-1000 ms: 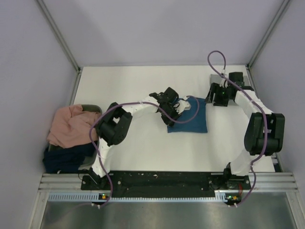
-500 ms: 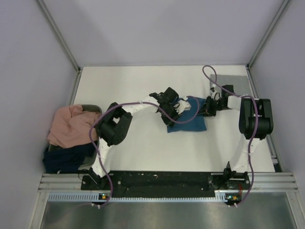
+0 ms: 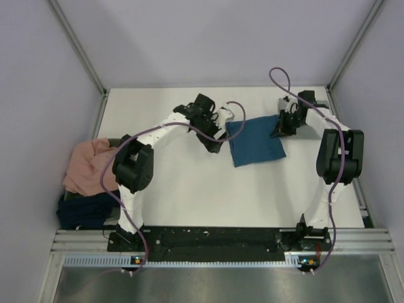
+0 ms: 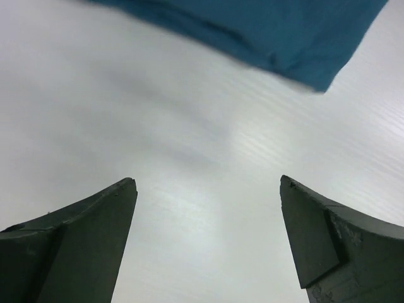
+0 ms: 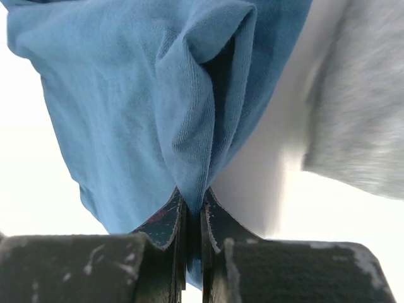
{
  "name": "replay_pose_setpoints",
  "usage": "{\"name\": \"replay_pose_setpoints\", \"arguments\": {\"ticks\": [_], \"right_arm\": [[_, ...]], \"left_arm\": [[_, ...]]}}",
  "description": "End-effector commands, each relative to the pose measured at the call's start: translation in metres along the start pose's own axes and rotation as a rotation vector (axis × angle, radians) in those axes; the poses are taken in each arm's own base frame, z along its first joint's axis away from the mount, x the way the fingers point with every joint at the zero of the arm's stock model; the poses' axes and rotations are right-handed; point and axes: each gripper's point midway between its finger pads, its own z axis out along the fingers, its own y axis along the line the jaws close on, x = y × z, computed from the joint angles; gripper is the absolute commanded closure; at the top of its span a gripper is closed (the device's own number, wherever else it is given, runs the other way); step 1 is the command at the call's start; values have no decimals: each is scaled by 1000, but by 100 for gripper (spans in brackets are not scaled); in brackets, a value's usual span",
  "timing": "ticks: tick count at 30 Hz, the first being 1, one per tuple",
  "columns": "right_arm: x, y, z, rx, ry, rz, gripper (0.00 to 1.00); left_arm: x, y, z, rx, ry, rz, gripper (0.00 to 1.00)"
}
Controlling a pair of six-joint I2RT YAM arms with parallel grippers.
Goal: Fold and stack the t-shirts
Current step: Put the neatly folded tshirt into the corner of the board with the right arm
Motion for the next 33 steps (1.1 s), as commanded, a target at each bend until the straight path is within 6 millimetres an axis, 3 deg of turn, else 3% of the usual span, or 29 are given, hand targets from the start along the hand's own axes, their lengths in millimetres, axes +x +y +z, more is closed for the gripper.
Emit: {"name": "replay_pose_setpoints", "arguments": {"ticks": [1, 6, 11, 17, 22, 31, 33], "right_arm": [[-46, -8, -46, 184, -85, -152, 100], [-86, -10, -77, 299, -174, -177, 100], [-120, -19, -106, 438, -209, -261, 100], [-138, -36, -140, 603, -172, -368, 100], [-153, -38, -166, 685, -201, -405, 100], [-158, -29, -196, 716, -254, -416, 100], [-160, -36, -196, 718, -253, -415, 100]], "left_arm": [[-20, 44, -61, -131, -99, -17, 1], [-14, 64, -78, -176, -111, -57, 1], [-11, 66, -80, -173, -111, -67, 1], [-11, 63, -84, -168, -113, -56, 1], [-10, 64, -86, -178, -111, -52, 1], [-10, 67, -87, -196, -110, -45, 1], [-10, 68, -88, -203, -110, -42, 1]]}}
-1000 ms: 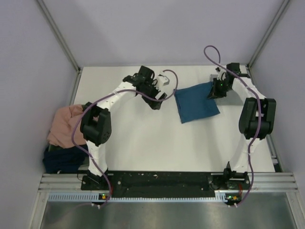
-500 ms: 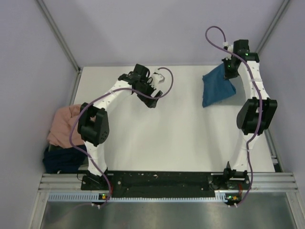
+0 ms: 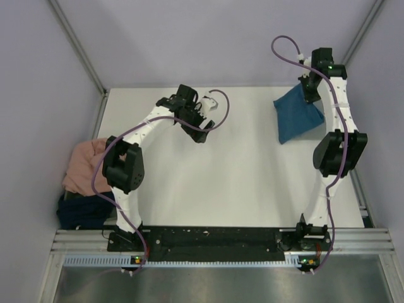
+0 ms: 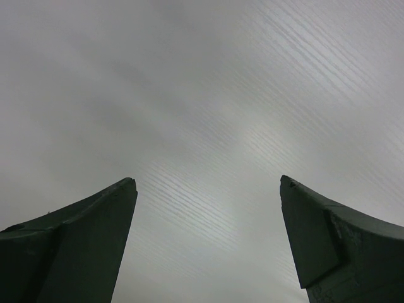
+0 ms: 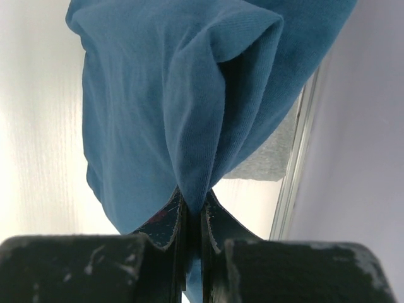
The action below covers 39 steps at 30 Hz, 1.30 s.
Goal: Fold and stack the t-shirts
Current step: Put the neatly folded tshirt into the corner of the board with the right arm
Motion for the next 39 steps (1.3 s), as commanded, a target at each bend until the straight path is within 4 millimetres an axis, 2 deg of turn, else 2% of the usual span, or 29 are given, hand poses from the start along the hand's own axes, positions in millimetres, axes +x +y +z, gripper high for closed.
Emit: {"name": "replay_pose_setpoints", "arguments": {"ticks": [1, 4, 13, 15, 18, 19, 20, 21, 22, 23, 24, 26, 29, 30, 31, 33, 35, 36, 37, 38, 39], "right_arm": [[-19, -32, -26, 69, -87, 21, 100], [-13, -45, -7, 73, -65, 40, 100], [6, -77, 70, 150, 9, 19, 100], [11, -82, 82, 160, 25, 36, 100], [22, -103, 95, 242, 59, 76, 100], [25, -113, 95, 287, 70, 91, 91], [29, -121, 98, 324, 81, 108, 71], [32, -128, 99, 358, 87, 127, 48], [34, -137, 97, 403, 92, 150, 15], [33, -144, 91, 443, 88, 173, 5], [29, -151, 80, 481, 74, 196, 1], [12, -153, 51, 485, -7, 258, 1], [-11, -134, 1, 460, -157, 296, 1], [-15, -119, -10, 419, -201, 287, 1], [-22, -107, -30, 389, -264, 288, 1], [-26, -67, -52, 242, -361, 266, 1], [-14, -20, -61, 65, -427, 221, 1], [-17, -4, -79, 3, -513, 196, 1], [-2, 21, -73, -80, -509, 161, 1], [2, 37, -83, -129, -558, 138, 1], [14, 52, -84, -175, -576, 126, 1]], "left_arm": [[-23, 3, -28, -49, -80, 43, 1], [-23, 3, -29, -46, -83, 44, 1], [-17, 7, -32, -77, -69, 56, 1], [-16, 8, -31, -83, -63, 56, 1], [-14, 9, -30, -88, -54, 58, 1], [-13, 9, -29, -87, -52, 55, 1], [-13, 9, -29, -84, -50, 56, 1], [-12, 9, -29, -85, -44, 59, 1], [-13, 10, -30, -92, -43, 62, 1], [-13, 11, -32, -97, -40, 65, 1], [-14, 13, -36, -108, -40, 74, 1], [-16, 16, -43, -134, -43, 86, 1], [-21, 20, -63, -181, -67, 96, 1], [-21, 22, -68, -192, -75, 96, 1], [-21, 22, -73, -201, -81, 98, 1], [-19, 22, -84, -221, -102, 92, 1], [-18, 24, -96, -260, -138, 65, 1], [-17, 27, -101, -283, -159, 46, 1], [-14, 28, -107, -301, -182, 28, 1], [-5, 27, -109, -310, -200, 7, 1], [-1, 27, -111, -312, -232, -13, 1]]}}
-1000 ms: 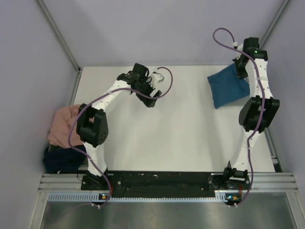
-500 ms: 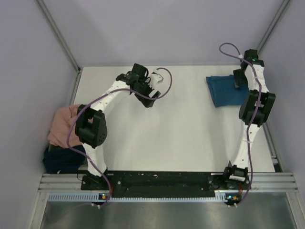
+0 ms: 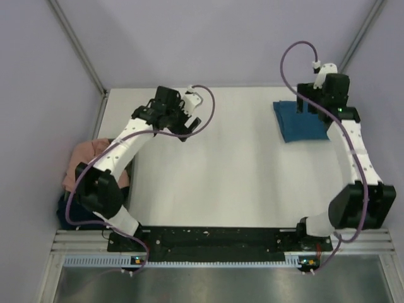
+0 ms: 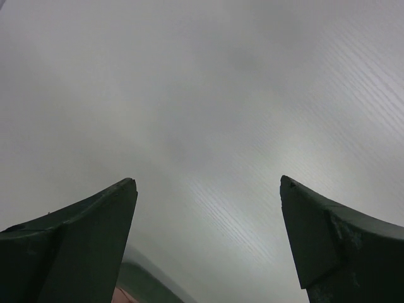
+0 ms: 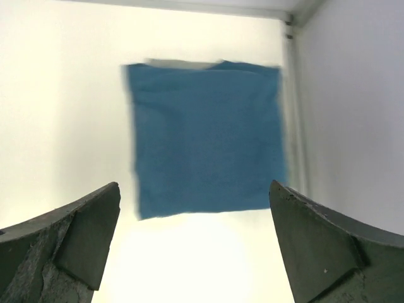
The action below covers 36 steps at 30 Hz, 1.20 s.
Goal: Fold and stack the t-shirts
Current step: Put the neatly folded tshirt into the corner of the board with the right arm
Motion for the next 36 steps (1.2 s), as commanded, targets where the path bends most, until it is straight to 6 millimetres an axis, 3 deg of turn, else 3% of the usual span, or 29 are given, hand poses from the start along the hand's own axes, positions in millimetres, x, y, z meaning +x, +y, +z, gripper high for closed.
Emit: {"name": "replay_pose_setpoints", "arguments": {"ticks": [1, 6, 9, 10, 14, 19, 36], "right_arm": [[16, 75, -32, -343, -198, 21, 1], [83, 106, -48, -421, -264, 127, 1], [110, 121, -56, -436, -335, 90, 1], [127, 122, -54, -429, -337, 98, 1], [154, 121, -55, -411, -395, 87, 1], [165, 121, -56, -403, -463, 125, 1], [169, 114, -61, -364, -523, 148, 1]], "left_arm": [[4, 11, -30, -96, -167, -110, 1], [37, -4, -34, -138, -382, -179, 1], [63, 0, -26, -215, -403, -223, 1], [69, 2, -28, -252, -432, -235, 1], [100, 25, -36, -470, -540, -327, 1], [142, 34, -35, -644, -602, -336, 1], [140, 29, -39, -626, -630, -338, 1]]}}
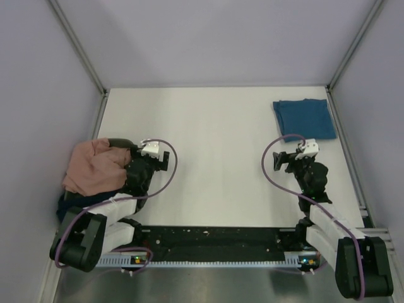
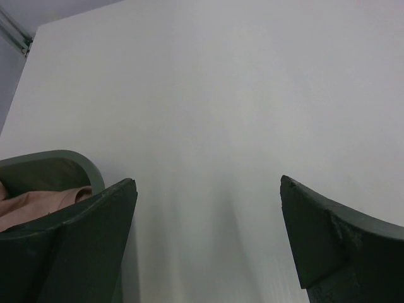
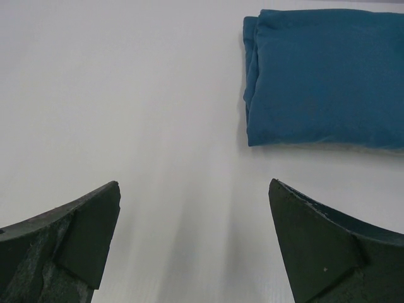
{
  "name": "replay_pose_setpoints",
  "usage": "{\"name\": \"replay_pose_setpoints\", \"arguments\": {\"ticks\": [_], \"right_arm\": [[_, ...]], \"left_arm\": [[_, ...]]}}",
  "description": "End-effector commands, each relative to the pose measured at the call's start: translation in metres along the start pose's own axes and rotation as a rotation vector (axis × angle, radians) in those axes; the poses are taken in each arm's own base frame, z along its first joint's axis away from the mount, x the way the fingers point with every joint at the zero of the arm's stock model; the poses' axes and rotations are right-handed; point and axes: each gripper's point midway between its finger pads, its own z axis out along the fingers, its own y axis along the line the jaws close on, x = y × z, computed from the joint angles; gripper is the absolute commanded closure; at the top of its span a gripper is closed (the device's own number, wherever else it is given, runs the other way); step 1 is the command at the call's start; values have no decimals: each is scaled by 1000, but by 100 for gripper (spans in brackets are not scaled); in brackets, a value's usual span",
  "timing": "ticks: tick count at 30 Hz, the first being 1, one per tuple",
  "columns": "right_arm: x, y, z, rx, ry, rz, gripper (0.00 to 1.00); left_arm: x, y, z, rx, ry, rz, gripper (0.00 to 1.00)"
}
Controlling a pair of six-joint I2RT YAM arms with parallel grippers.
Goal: Fold and stack the t-shirts
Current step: Put the neatly folded tshirt into the corner of the board with the right arm
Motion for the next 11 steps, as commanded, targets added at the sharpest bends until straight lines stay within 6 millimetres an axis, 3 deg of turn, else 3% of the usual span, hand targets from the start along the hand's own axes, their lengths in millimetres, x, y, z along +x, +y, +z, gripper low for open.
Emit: {"name": "replay_pose_setpoints", "arguments": {"ticks": [1, 11], "right_arm": [[-6, 2, -2, 2, -48, 6, 1], [-5, 1, 2, 6, -32, 12, 1]], "left_arm": [[-20, 4, -1, -16, -85, -27, 1], [-22, 6, -1, -24, -90, -33, 1]]}}
